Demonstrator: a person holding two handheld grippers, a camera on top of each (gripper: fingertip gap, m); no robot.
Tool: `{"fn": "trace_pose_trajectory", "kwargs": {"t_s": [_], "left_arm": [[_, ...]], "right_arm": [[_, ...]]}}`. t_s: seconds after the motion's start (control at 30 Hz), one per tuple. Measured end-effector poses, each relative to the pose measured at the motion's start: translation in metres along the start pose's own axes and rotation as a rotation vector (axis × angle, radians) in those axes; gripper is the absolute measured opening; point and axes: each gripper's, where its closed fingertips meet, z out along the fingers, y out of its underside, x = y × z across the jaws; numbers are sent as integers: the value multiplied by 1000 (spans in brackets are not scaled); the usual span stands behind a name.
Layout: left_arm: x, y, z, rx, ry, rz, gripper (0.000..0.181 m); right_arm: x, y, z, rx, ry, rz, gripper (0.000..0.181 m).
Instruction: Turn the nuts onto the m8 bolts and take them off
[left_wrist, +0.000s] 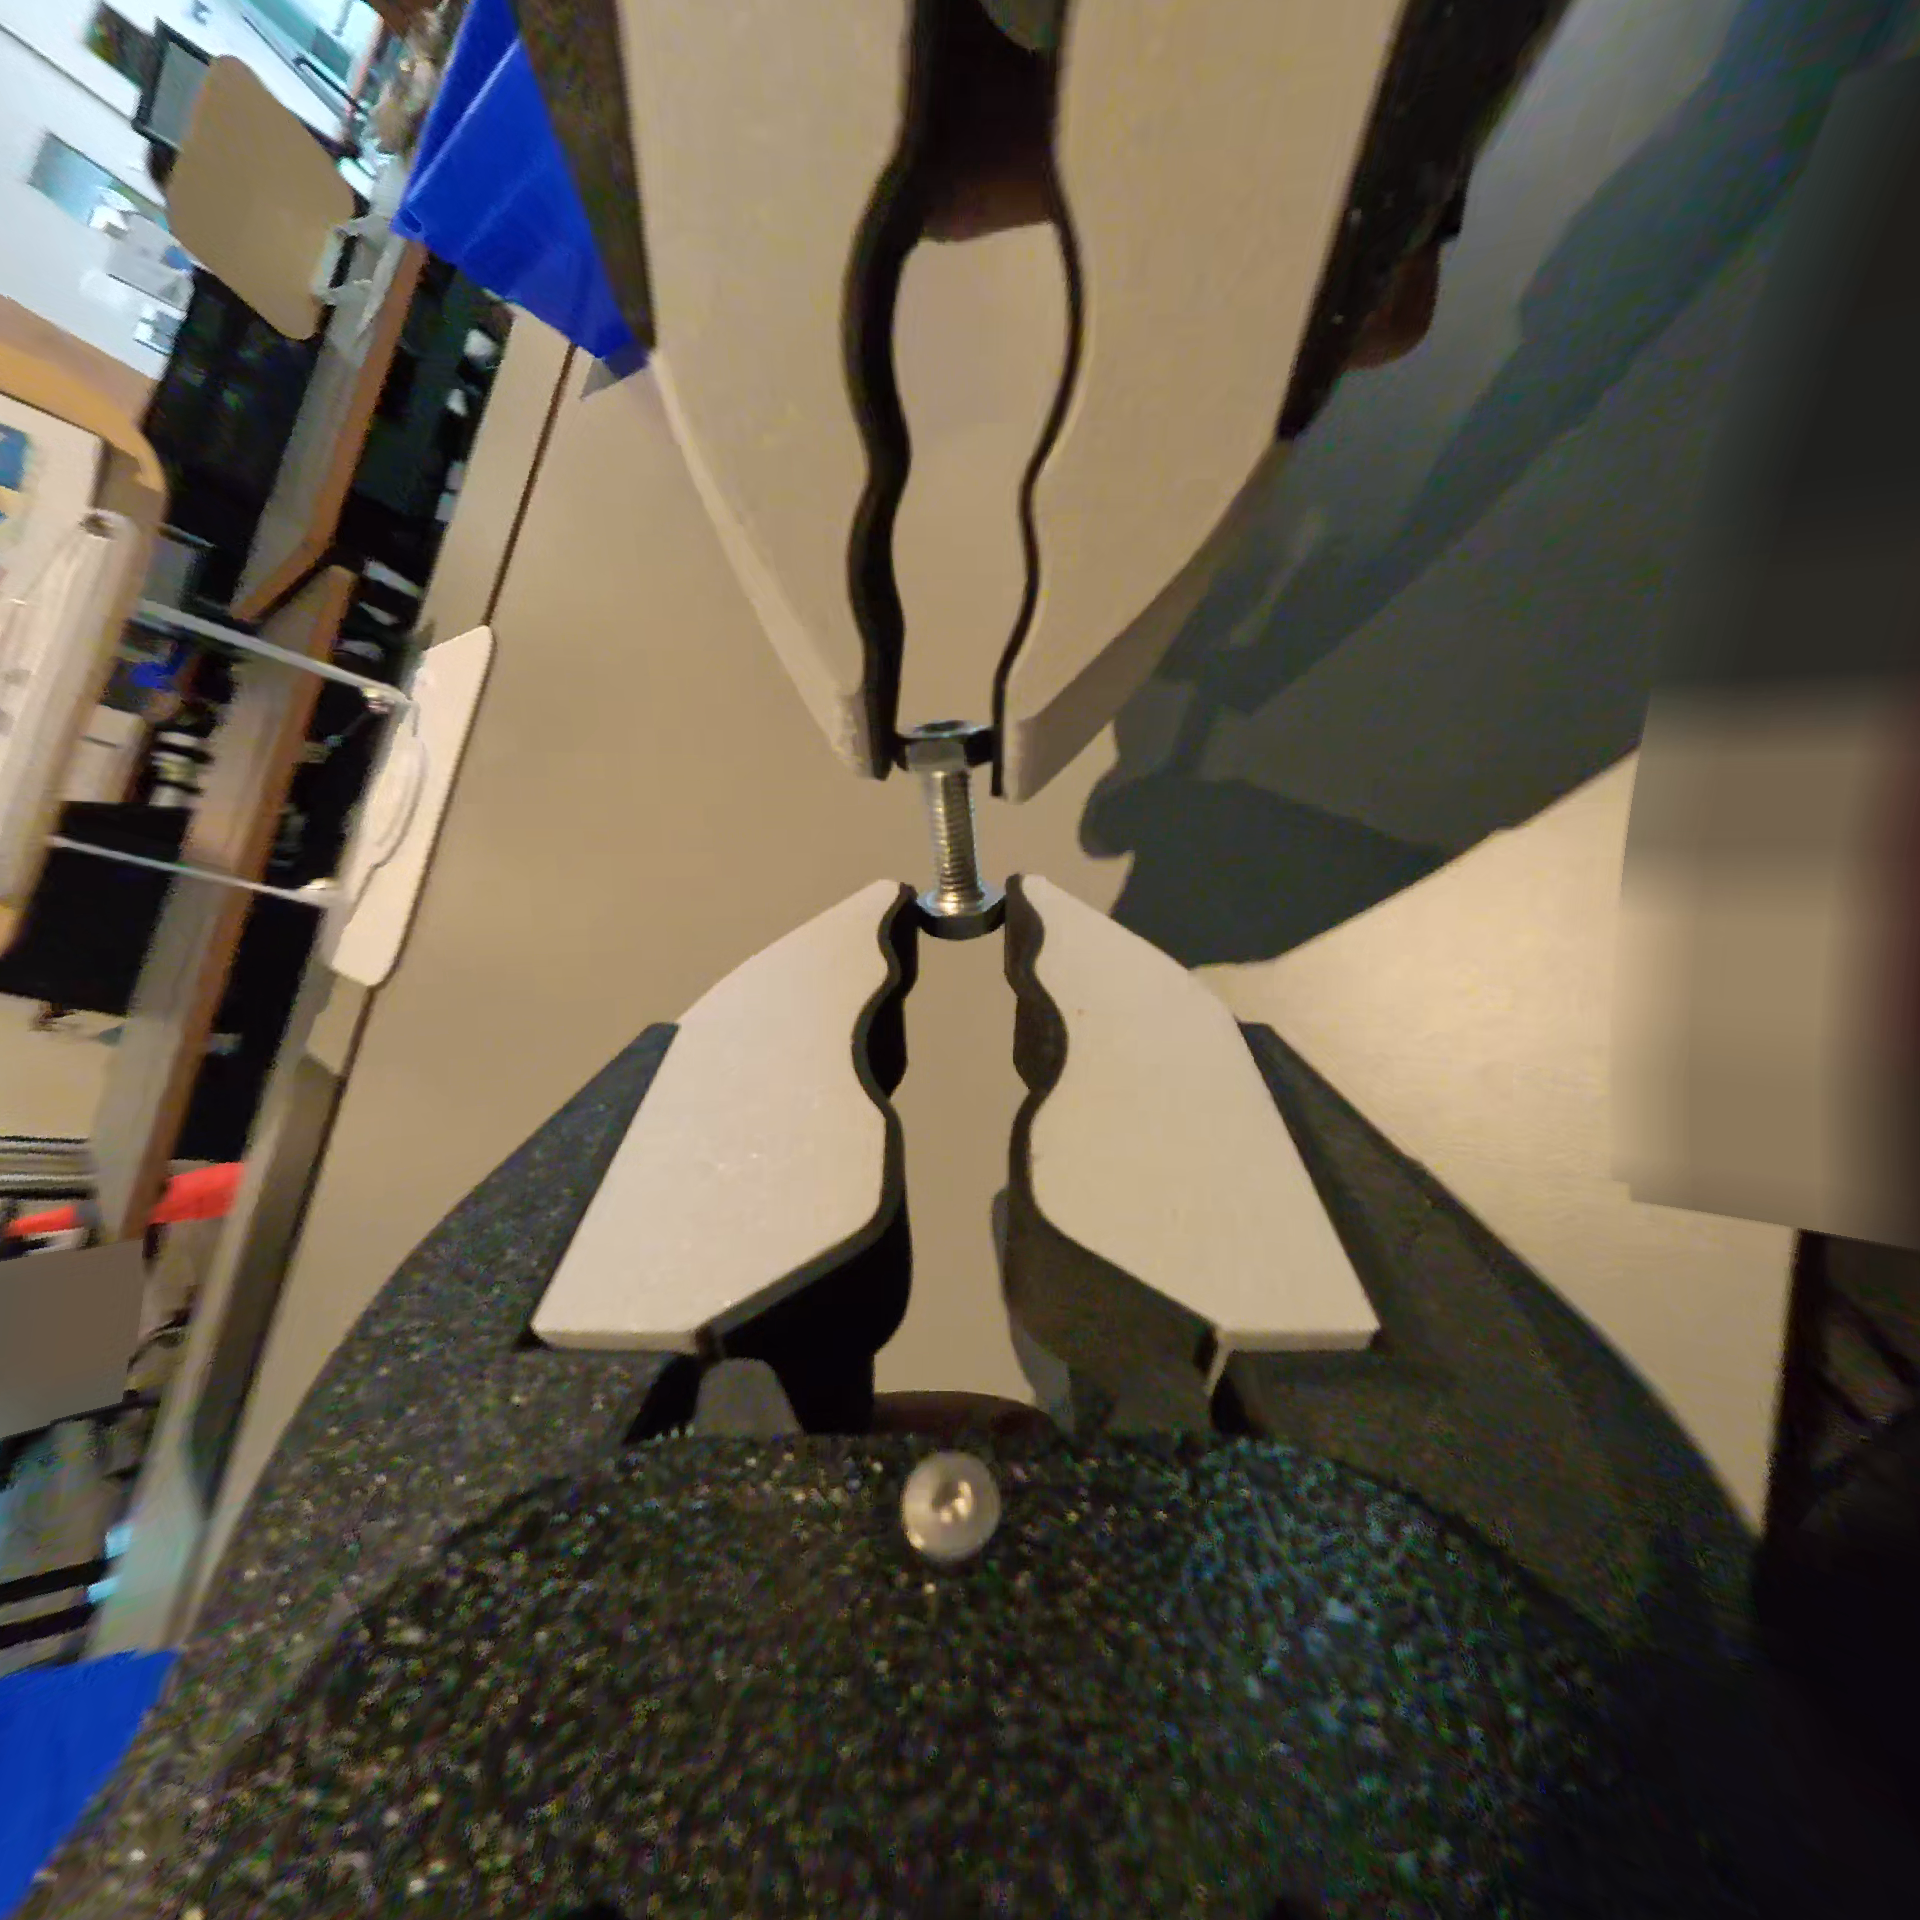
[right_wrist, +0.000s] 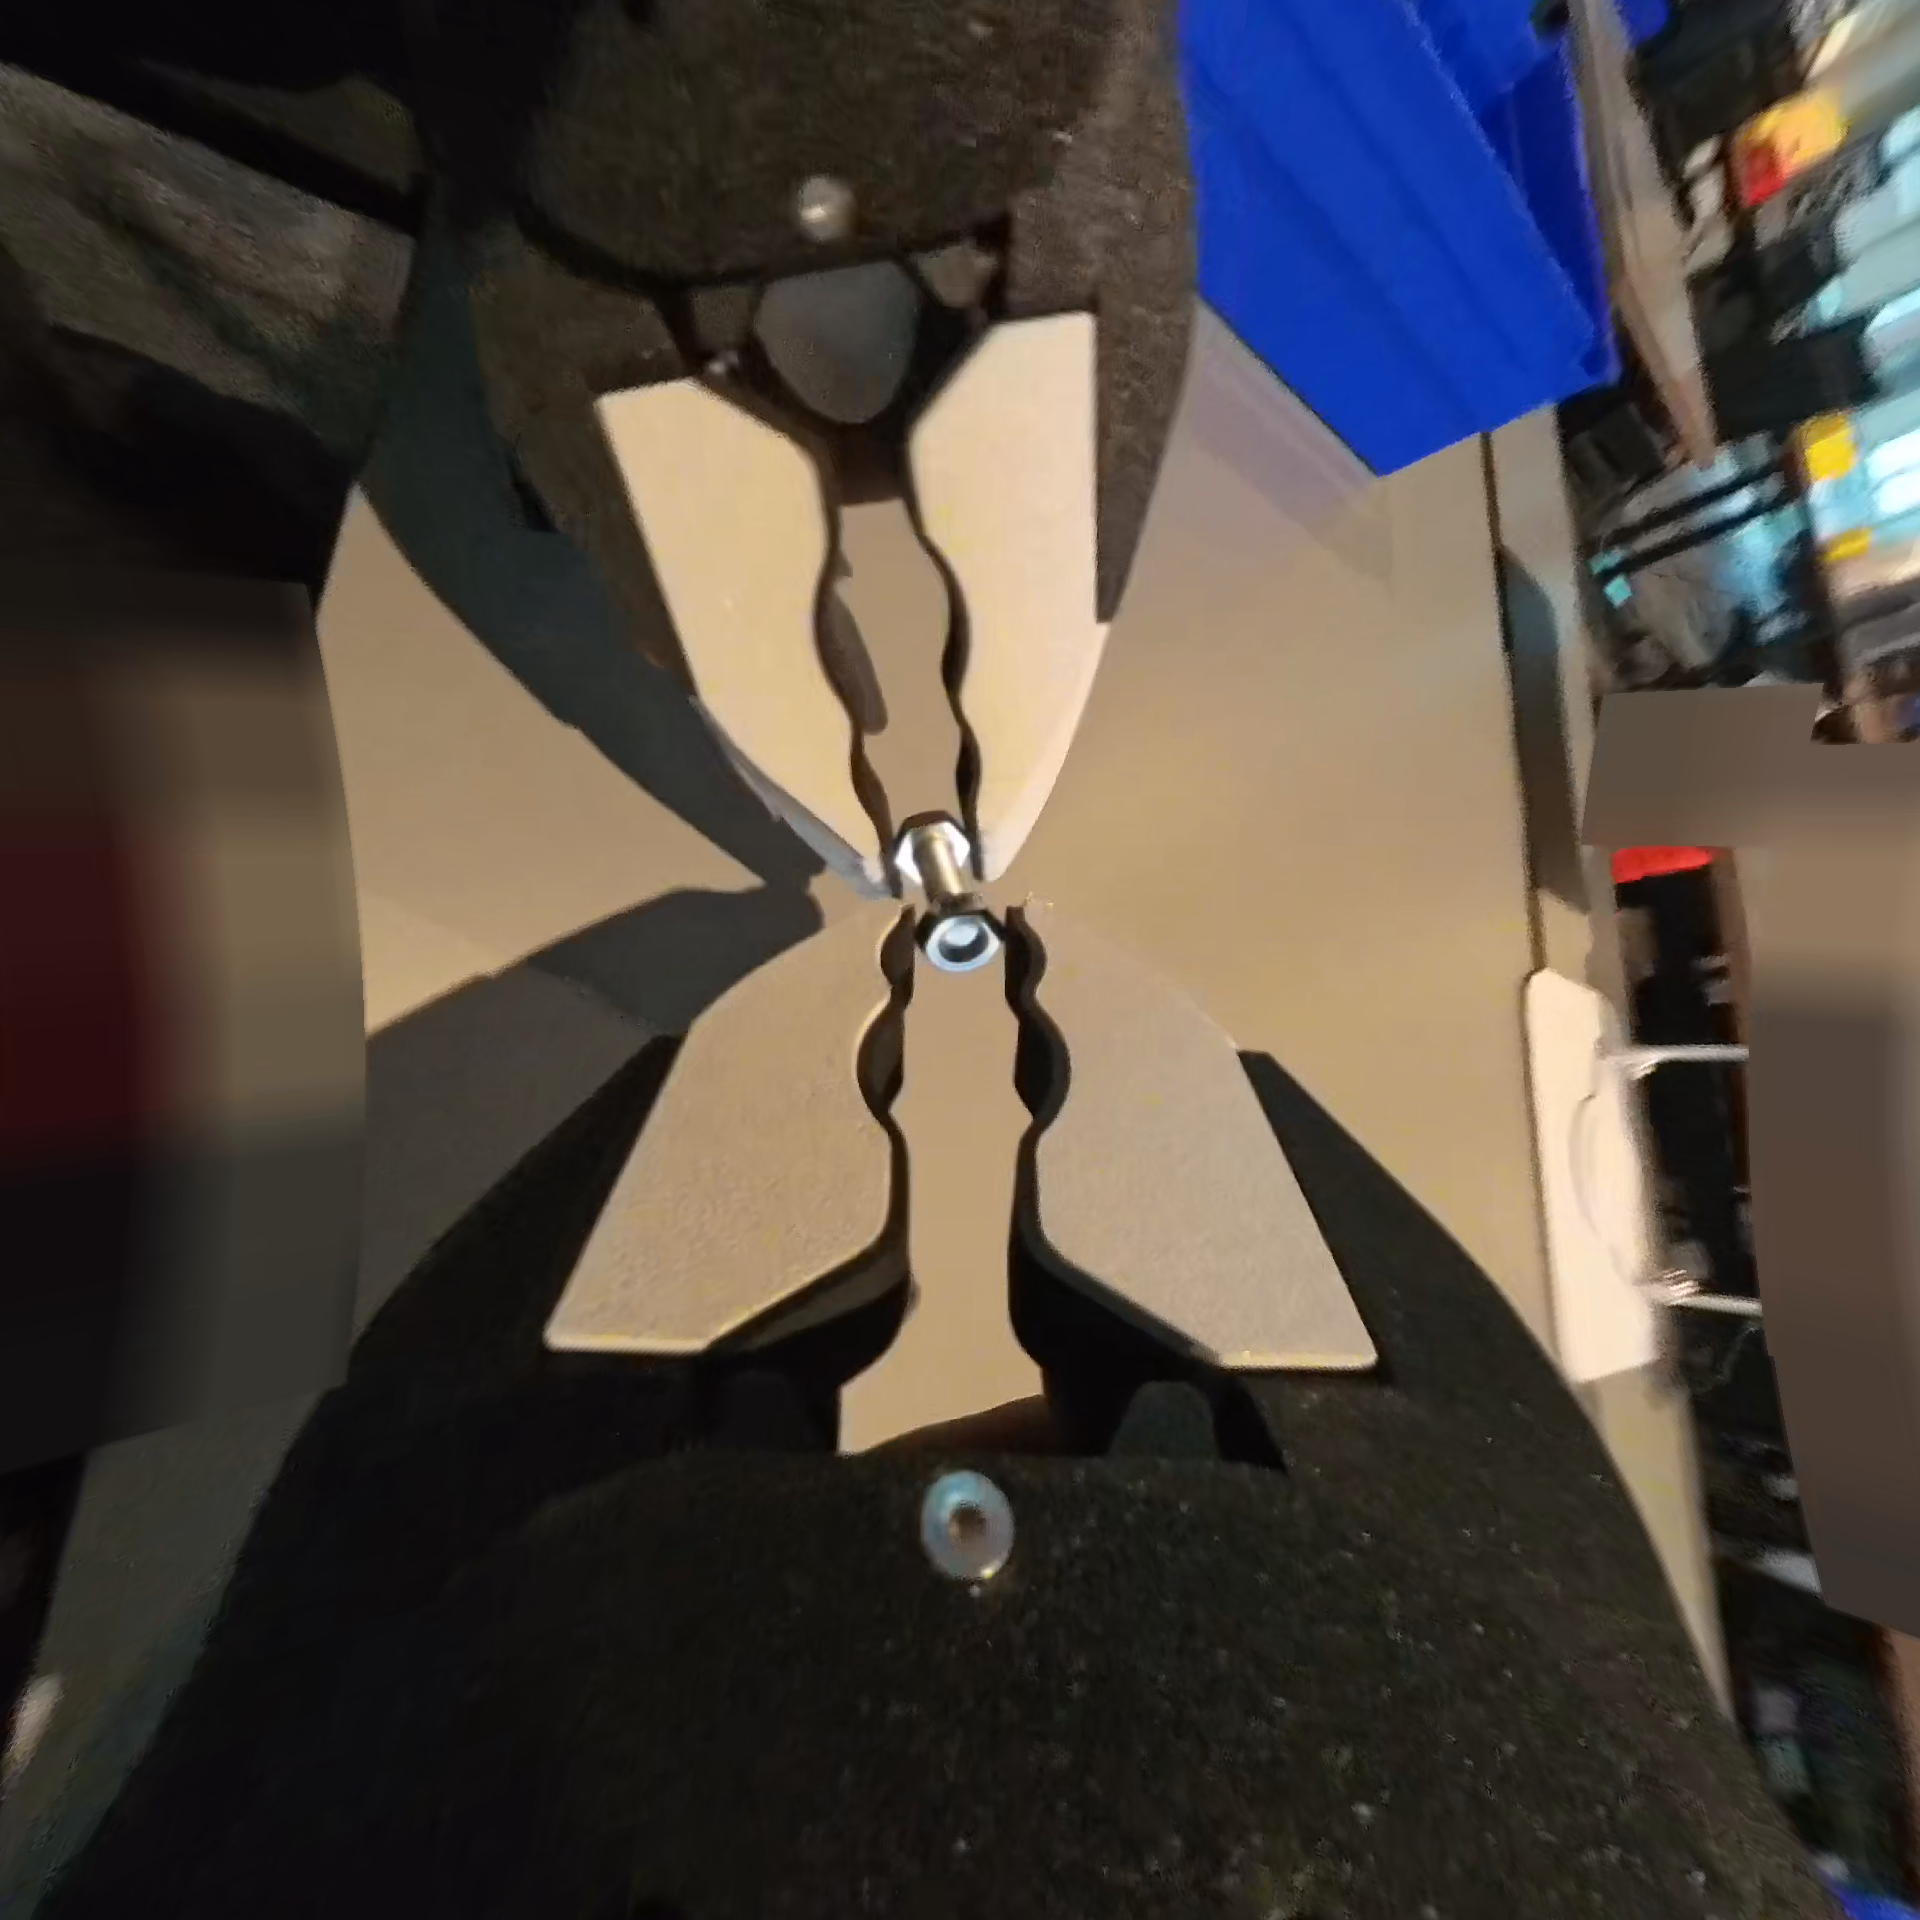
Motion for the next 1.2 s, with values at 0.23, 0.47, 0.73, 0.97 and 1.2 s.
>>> {"fn": "trace_pose_trajectory", "kwargs": {"t_s": [0.23, 0.47, 0.73, 0.97, 1.2], "left_arm": [[-25, 9, 7, -156, -291, 289, 16], [-15, 1, 3, -4, -126, 48, 16], [-8, -8, -5, 69, -36, -21, 15], [-29, 2, -1, -91, -290, 245, 16], [-22, 4, 5, -46, -221, 152, 16]], "right_arm": [[13, 12, 11, -54, -53, 580, 16], [13, 2, -2, -4, 46, 97, 42], [10, -1, -4, 18, 78, -58, 15], [16, 8, 6, -52, 14, 444, 14], [13, 6, 6, -21, 0, 355, 33]]}}
